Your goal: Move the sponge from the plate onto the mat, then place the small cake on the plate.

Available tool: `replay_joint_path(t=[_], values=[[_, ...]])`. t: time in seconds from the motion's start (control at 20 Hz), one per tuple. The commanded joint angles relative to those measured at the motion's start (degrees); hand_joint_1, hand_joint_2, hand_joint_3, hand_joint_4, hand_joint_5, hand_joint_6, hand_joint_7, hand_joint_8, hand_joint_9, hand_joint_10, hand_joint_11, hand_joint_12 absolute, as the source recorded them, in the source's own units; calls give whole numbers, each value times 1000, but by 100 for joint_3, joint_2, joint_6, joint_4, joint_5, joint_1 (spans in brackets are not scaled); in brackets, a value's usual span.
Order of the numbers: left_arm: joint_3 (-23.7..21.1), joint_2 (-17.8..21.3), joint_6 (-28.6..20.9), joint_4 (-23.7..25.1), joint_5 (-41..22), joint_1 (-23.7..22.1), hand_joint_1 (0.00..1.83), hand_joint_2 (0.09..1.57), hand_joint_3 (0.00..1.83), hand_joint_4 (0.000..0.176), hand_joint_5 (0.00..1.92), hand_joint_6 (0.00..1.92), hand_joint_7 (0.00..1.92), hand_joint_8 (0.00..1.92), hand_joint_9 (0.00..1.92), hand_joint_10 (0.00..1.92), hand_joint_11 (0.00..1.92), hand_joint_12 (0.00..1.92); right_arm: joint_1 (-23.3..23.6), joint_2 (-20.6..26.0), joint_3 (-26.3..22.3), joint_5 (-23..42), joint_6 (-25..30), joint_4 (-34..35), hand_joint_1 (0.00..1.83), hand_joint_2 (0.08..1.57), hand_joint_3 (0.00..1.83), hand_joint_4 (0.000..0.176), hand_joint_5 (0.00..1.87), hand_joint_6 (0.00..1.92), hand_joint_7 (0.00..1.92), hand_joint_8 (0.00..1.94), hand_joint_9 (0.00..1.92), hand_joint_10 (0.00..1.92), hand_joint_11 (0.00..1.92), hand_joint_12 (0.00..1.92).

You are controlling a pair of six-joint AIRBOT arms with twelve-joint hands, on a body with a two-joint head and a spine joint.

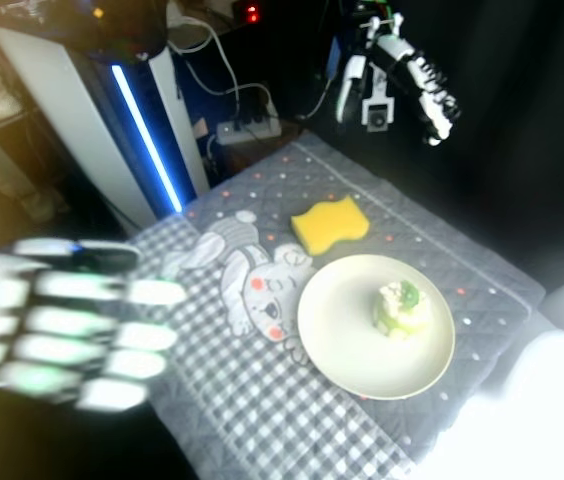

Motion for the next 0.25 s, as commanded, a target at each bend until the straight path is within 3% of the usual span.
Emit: replay_joint_path(t=[0.0, 0.05, 0.15, 0.2], values=[[-24, -81, -147, -82, -981, 75, 383, 1177, 17, 0, 65, 1, 149, 1, 141, 1, 0, 743, -110, -68, -41, 849, 53, 136, 565, 1072, 9, 127, 190, 0, 277, 0, 245, 0, 0, 333], [-25, -151, -283, -191, -1161, 190, 328, 1207, 23, 0, 56, 0, 148, 2, 143, 4, 0, 704, -249, -108, -73, 981, 139, 241, 548, 1035, 3, 155, 202, 0, 304, 0, 270, 1, 0, 404], [-38, -193, -443, -291, -1363, 291, 159, 1277, 22, 0, 5, 0, 138, 6, 162, 6, 0, 612, -332, -129, -138, 1183, 237, 287, 535, 1084, 2, 139, 41, 0, 297, 0, 279, 0, 20, 408], [-36, -197, -480, -305, -1441, 296, 163, 1291, 11, 0, 0, 0, 90, 2, 133, 2, 0, 498, -332, -129, -157, 1276, 240, 266, 575, 1075, 0, 147, 64, 4, 271, 0, 251, 0, 29, 336]])
